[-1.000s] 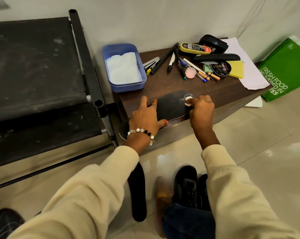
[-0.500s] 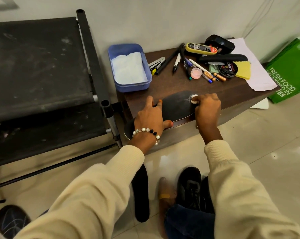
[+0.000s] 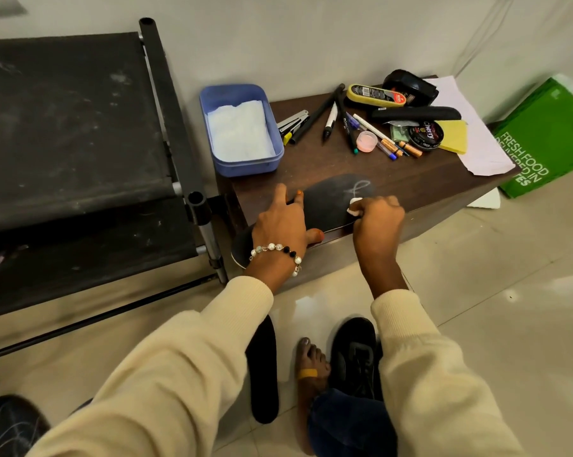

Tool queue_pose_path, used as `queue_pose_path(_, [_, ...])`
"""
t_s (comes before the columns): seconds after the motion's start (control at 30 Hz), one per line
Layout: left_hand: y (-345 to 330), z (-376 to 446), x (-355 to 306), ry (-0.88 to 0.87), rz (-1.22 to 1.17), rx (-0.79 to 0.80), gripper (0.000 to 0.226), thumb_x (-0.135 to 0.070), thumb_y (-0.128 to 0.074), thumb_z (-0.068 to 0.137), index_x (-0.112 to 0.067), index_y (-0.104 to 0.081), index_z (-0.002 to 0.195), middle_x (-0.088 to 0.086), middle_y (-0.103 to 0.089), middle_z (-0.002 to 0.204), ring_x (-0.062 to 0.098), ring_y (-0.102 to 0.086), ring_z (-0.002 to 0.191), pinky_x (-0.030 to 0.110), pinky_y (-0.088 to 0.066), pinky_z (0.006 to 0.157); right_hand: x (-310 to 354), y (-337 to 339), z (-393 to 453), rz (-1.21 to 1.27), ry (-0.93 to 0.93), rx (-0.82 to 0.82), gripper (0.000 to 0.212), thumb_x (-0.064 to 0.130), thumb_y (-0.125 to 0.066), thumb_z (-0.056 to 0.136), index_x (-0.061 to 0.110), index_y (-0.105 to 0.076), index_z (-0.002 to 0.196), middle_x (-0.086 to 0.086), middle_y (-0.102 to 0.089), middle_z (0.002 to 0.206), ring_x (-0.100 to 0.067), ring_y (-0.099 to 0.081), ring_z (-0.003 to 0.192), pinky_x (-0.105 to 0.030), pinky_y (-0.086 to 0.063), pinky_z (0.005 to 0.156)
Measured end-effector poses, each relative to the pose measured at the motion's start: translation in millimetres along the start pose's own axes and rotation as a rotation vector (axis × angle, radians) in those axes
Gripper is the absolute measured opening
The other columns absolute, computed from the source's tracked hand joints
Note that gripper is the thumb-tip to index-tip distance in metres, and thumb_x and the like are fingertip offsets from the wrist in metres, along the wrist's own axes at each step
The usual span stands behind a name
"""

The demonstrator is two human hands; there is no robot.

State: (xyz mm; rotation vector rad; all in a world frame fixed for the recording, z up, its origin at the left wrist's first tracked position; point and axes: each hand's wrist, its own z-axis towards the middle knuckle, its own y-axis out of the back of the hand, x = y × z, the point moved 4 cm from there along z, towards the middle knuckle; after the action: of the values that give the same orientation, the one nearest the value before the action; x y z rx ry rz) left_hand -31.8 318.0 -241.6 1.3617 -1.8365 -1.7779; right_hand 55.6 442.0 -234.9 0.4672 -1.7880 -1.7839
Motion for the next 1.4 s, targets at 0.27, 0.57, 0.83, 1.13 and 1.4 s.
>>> queue_pose_path(0.27, [1, 0, 1, -0.007, -0.009, 0.0, 0.079, -0.049, -0.069, 0.082, -0.021, -0.032, 0.147, 0.006, -0.028, 0.139, 0.034, -0.054, 0.111, 0.042, -0.05, 0.09, 2, 18, 26, 0.043, -0.083, 0.043, 0.028, 0.008, -0.05, 0.096, 0.002, -0.057, 0.122, -0.018, -0.052, 0.122, -0.026, -0.051, 0.11, -0.031, -0.041, 0.095])
queue_pose_path(0.57, [3, -3, -3, 0.019, -0.019, 0.008, 0.079, -0.045, -0.069, 0.083, -0.02, -0.031, 0.148, 0.006, -0.023, 0.145, 0.035, -0.052, 0.116, 0.039, -0.049, 0.089, 19, -1, -17, -0.05, 0.139, 0.054, 0.029, 0.004, -0.049, 0.094, 0.01, -0.062, 0.12, -0.011, -0.058, 0.117, -0.021, -0.048, 0.113, -0.027, -0.041, 0.09])
queue_pose_path(0.83, [4, 0, -3, 0.011, -0.029, 0.016, 0.078, -0.039, -0.072, 0.083, -0.02, -0.032, 0.147, 0.006, -0.027, 0.14, 0.031, -0.053, 0.111, 0.035, -0.048, 0.084, 37, 6, 19, -0.026, 0.164, 0.031, 0.027, 0.006, -0.049, 0.095, 0.008, -0.062, 0.118, -0.016, -0.056, 0.117, -0.025, -0.051, 0.109, -0.031, -0.044, 0.089])
queue_pose_path(1.13, [2, 0, -2, 0.012, -0.033, 0.01, 0.075, -0.043, -0.072, 0.082, -0.018, -0.038, 0.144, 0.006, -0.026, 0.141, 0.033, -0.054, 0.109, 0.039, -0.049, 0.084, 49, 5, 42, 0.003, 0.207, 0.03, 0.028, 0.008, -0.049, 0.094, 0.013, -0.064, 0.117, -0.015, -0.054, 0.118, -0.024, -0.055, 0.103, -0.032, -0.046, 0.087])
queue_pose_path(1.4, [2, -1, -2, 0.011, -0.036, 0.007, 0.078, -0.045, -0.069, 0.084, -0.02, -0.031, 0.148, 0.006, -0.022, 0.146, 0.035, -0.052, 0.113, 0.039, -0.049, 0.087, 30, -5, 5, 0.085, 0.335, 0.022, 0.035, -0.002, -0.055, 0.086, 0.013, -0.067, 0.116, -0.01, -0.065, 0.116, -0.024, -0.053, 0.114, -0.031, -0.042, 0.091])
